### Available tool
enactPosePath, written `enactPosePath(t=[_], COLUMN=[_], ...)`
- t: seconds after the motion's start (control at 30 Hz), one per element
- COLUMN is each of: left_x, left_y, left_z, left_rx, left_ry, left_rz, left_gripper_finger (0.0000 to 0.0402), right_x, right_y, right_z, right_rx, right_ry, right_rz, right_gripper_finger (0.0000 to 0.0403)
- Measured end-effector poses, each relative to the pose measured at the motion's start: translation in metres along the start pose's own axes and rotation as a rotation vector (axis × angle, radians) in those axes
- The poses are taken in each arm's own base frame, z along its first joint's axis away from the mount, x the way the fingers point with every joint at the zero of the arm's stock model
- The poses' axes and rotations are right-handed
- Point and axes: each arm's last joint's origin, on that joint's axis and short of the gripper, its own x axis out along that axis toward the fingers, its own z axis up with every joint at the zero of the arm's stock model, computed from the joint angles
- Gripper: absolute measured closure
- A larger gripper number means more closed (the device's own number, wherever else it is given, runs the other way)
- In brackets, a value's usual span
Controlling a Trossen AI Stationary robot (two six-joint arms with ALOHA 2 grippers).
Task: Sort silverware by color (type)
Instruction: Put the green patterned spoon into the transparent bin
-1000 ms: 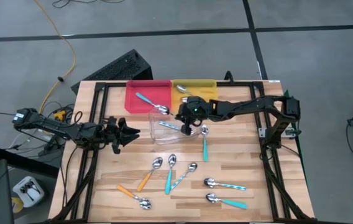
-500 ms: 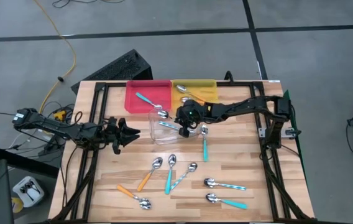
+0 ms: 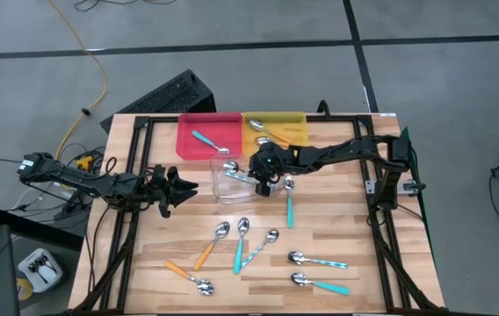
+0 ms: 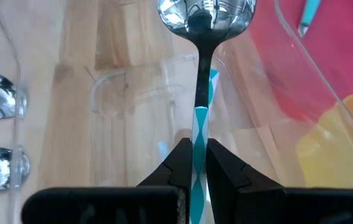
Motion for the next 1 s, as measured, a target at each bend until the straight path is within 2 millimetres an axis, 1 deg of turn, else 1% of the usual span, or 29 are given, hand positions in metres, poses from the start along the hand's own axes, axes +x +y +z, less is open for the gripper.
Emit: enactPosePath(t=[0.43,0.67,1.0], left_x=[0.0000,0.0000,0.0000], left_y=[0.0000,0.0000,0.0000], left_z=[0.0001,0.0001,0.0001], left_rx=[0.000,0.000,0.000], left_ry=[-0.001,-0.002,-0.002], left_rz=[0.001,0.001,0.002], left_gripper_finger=[0.0271,0.0271,0.0271], right_x=[0.0000,0.0000,-0.0001], right_y=[0.0011,0.0048,0.0047], right_z=[-0.0032,-0.0071,-0.0073], right_rx=[-0.009,-0.038,-0.035], right_ry=[0.035,0.076,0.079], right_rz=[-0.020,-0.010,-0.010], right_gripper_finger=[0.0352,0.0352,0.0351])
